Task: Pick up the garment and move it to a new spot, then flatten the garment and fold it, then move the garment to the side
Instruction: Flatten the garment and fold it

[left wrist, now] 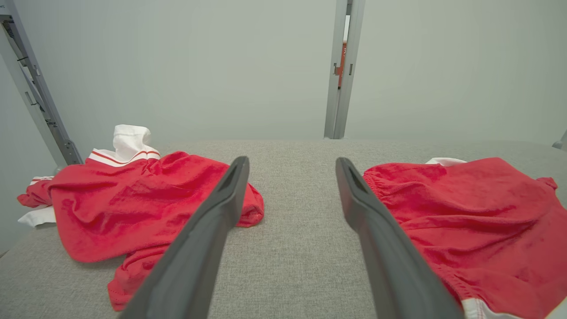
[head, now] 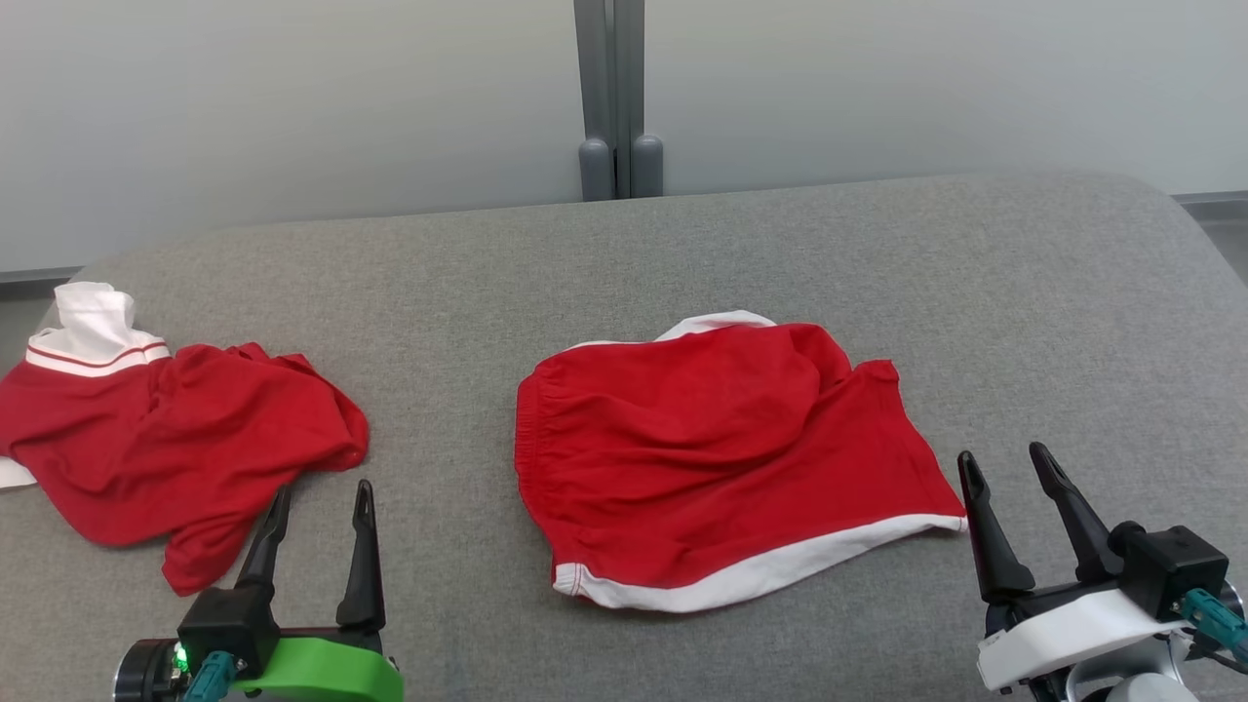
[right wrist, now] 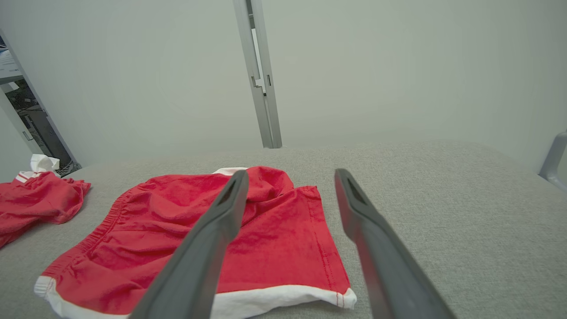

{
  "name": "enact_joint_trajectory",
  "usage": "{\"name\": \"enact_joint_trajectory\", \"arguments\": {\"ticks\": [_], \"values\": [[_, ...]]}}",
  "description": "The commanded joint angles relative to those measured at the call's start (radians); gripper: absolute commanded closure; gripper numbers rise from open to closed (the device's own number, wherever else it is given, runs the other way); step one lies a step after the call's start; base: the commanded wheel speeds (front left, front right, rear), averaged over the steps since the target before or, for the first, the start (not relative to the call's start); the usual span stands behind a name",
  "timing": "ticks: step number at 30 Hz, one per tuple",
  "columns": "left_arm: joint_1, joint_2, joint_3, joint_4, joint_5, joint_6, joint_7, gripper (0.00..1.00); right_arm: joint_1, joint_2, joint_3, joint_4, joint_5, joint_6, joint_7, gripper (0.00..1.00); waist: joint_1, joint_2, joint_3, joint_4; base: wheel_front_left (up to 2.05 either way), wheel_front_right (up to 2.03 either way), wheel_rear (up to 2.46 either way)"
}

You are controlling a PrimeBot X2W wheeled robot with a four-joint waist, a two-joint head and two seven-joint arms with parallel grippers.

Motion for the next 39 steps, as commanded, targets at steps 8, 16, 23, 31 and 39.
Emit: {"name": "enact_joint_trajectory", "arguments": {"ticks": [8,16,23,31,39], "values": [[0.020,0.007,-0.001,-0.005,0.013,0.001,-0.001,0.00,0.013,0.000,0.005,0.009,-0.007,-0.001,-0.003,0.00,0.0000,0.0000,-0.002,-0.001,0.00,0.00,0.00],[0.015,0.007,-0.004,-0.006,0.013,0.001,-0.001,0.00,0.010,-0.004,0.005,0.014,-0.007,-0.001,-0.003,0.00,0.0000,0.0000,0.003,-0.001,0.00,0.00,0.00],[0.014,0.009,-0.006,-0.005,0.014,0.004,-0.001,0.00,0.008,-0.002,0.007,0.022,-0.006,-0.001,-0.003,0.00,0.0000,0.0000,0.006,-0.003,0.00,0.00,0.00],[0.015,0.010,-0.007,-0.008,0.012,0.003,-0.001,0.00,0.009,0.001,0.006,0.032,-0.010,-0.001,-0.003,0.00,0.0000,0.0000,0.007,-0.003,0.00,0.00,0.00],[0.012,0.011,-0.009,-0.006,0.009,0.002,-0.001,0.00,0.005,0.002,0.005,0.034,-0.011,-0.001,-0.003,0.00,0.0000,0.0000,0.009,-0.001,0.00,0.00,0.00]]}}
